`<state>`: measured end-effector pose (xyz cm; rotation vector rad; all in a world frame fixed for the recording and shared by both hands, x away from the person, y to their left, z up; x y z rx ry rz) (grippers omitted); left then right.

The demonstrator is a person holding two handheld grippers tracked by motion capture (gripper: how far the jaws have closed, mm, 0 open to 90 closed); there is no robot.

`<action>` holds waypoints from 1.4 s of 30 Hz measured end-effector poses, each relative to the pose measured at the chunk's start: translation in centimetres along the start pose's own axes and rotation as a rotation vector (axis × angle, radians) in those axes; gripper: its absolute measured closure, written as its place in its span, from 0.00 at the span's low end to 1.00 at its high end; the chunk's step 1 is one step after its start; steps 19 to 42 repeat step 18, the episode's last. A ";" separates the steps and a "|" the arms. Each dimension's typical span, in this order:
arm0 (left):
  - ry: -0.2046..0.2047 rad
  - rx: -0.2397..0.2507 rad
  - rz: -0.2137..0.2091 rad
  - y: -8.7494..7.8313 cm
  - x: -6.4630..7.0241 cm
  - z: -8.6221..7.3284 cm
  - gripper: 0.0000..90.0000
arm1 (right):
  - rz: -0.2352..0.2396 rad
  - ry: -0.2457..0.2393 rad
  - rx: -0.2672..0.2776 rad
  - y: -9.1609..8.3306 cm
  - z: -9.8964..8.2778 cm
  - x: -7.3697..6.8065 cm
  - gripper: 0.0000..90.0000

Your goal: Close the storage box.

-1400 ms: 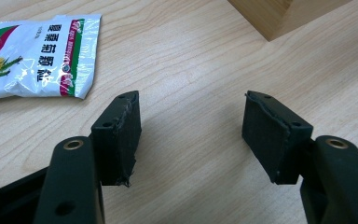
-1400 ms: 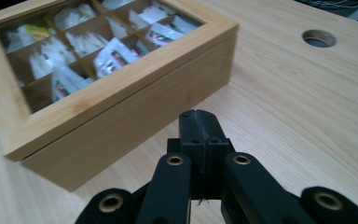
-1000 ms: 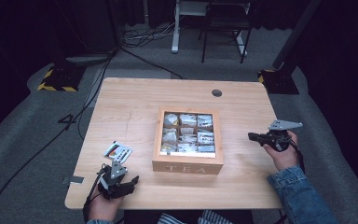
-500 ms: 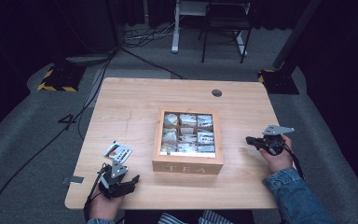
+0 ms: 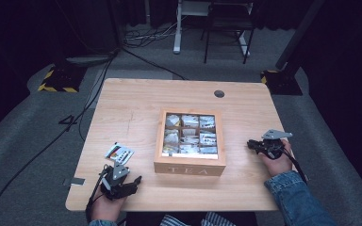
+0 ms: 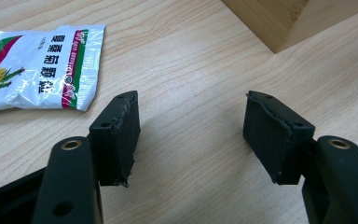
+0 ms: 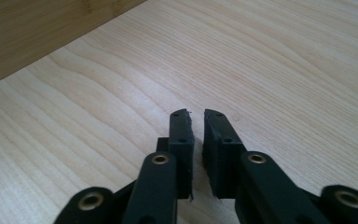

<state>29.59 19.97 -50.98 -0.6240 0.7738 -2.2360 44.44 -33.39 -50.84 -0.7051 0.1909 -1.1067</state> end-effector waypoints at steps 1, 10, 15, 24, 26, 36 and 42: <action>0.004 -0.001 -0.001 0.0 0.0 0.0 0.41 | 0.000 0.000 0.000 0.0 0.0 0.0 0.87; 0.005 0.007 0.000 0.1 -0.1 0.0 0.41 | -0.021 0.058 -0.028 0.5 0.2 0.5 0.56; 0.005 0.007 -0.001 0.1 -0.1 0.0 0.41 | -0.019 0.052 -0.031 0.7 0.3 0.4 0.50; 0.008 0.006 0.000 0.1 -0.1 0.0 0.41 | -0.024 0.052 -0.032 0.8 0.4 0.4 0.48; 0.008 0.006 0.000 0.1 -0.1 0.0 0.41 | -0.024 0.052 -0.032 0.8 0.4 0.4 0.48; 0.008 0.006 0.000 0.1 -0.1 0.0 0.41 | -0.024 0.052 -0.032 0.8 0.4 0.4 0.48; 0.008 0.006 0.000 0.1 -0.1 0.0 0.41 | -0.024 0.052 -0.032 0.8 0.4 0.4 0.48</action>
Point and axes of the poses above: each handheld gripper's, and its own axes: y roughly forward along the jaws, z roughly out of its top, x roughly to its right, the point moved 1 cm from there along y, roughly forward along the jaws, and after that the axes turned 15 degrees about -z, right-handed, at the moved point
